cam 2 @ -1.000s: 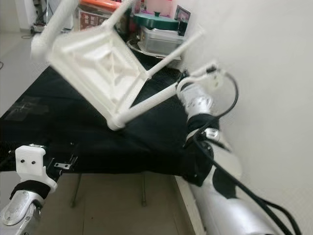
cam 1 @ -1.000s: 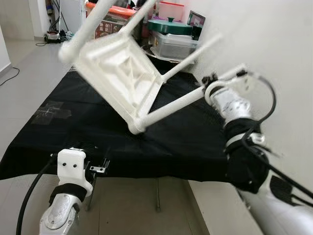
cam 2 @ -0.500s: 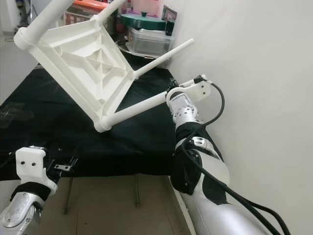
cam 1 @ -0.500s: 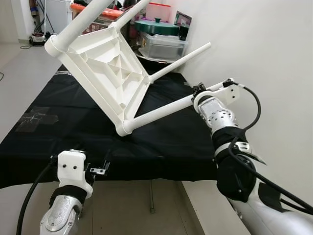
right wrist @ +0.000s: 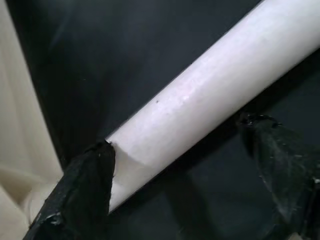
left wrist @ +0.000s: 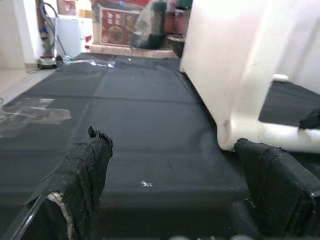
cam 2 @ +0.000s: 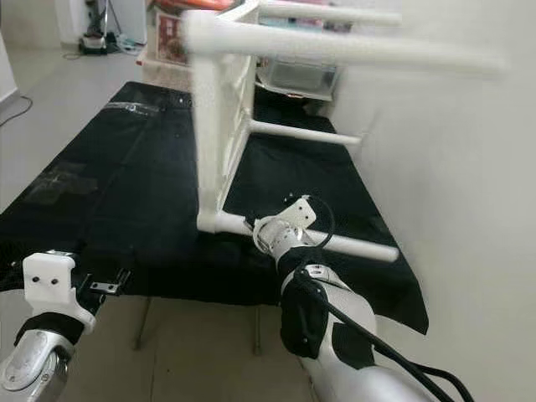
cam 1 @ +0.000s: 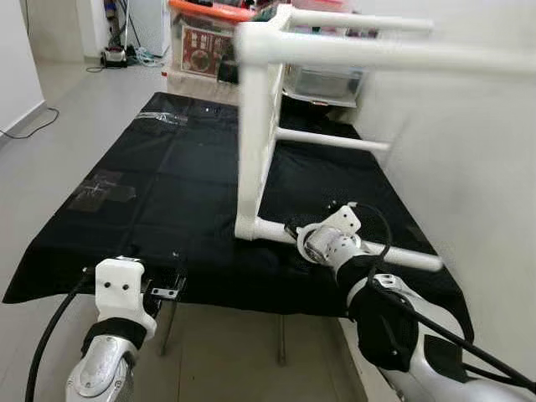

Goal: Building children table

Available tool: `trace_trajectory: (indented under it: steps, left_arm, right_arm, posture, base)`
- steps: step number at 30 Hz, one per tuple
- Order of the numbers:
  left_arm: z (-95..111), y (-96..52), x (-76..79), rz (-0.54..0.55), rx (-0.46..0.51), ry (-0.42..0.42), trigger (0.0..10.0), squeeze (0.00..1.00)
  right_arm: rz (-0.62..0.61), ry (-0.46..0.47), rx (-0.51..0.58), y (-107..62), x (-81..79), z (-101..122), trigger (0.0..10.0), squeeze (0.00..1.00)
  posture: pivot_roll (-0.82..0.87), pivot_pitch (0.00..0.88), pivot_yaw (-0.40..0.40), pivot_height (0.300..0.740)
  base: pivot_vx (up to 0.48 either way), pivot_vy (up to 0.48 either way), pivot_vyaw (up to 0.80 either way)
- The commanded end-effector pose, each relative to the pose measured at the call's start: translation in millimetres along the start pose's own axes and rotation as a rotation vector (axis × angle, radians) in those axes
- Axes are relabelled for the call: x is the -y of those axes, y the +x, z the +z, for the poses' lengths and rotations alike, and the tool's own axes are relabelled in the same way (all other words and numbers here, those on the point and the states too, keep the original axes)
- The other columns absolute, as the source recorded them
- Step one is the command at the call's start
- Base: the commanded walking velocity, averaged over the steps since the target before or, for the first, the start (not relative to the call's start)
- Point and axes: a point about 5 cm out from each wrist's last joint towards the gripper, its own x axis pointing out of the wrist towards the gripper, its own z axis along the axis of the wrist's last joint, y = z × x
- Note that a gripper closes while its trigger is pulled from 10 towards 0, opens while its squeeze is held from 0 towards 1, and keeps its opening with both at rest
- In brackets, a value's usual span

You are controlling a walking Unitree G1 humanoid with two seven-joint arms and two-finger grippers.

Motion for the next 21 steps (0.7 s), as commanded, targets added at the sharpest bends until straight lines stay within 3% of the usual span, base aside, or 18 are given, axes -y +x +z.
trace_trajectory:
  steps: [1, 11, 19, 20, 21]
  left_arm:
    - [1, 0.7, 3.7, -0.014, -0.003, -0.009, 10.0, 0.0]
    - [2, -0.3, 4.7, -0.012, 0.001, -0.014, 10.0, 0.0]
    - [6, -1.4, 5.4, -0.017, 0.013, -0.002, 10.0, 0.0]
    - [7, -1.4, 5.5, -0.019, 0.014, 0.005, 10.0, 0.0]
    - [8, -1.4, 5.5, -0.021, 0.016, 0.013, 10.0, 0.0]
  right_arm:
    - [-0.045, -0.026, -0.022, 3.3, 11.5, -4, 10.0, 1.0]
    - [-0.01, -0.026, -0.087, 1.2, 18.2, 8, 10.0, 1.0]
    - [0.068, -0.048, -0.205, -16.2, 11.4, 17, 10.0, 1.0]
    - [0.089, -0.078, -0.205, -22.5, 11.0, 17, 10.0, 0.86]
    - [0.109, -0.151, -0.172, -32.0, 12.6, 18, 10.0, 0.0]
  posture:
    - [0.17, 0.0, -0.186, 0.74]
    - [0.14, 0.0, -0.183, 0.74]
    - [0.11, 0.0, -0.165, 0.74]
    - [0.11, 0.0, -0.164, 0.74]
    - [0.11, 0.0, -0.16, 0.74]
  base:
    - [0.0, 0.0, 0.0]
    - [0.0, 0.0, 0.0]
    - [0.0, 0.0, 0.0]
    - [0.0, 0.0, 0.0]
    - [0.0, 0.0, 0.0]
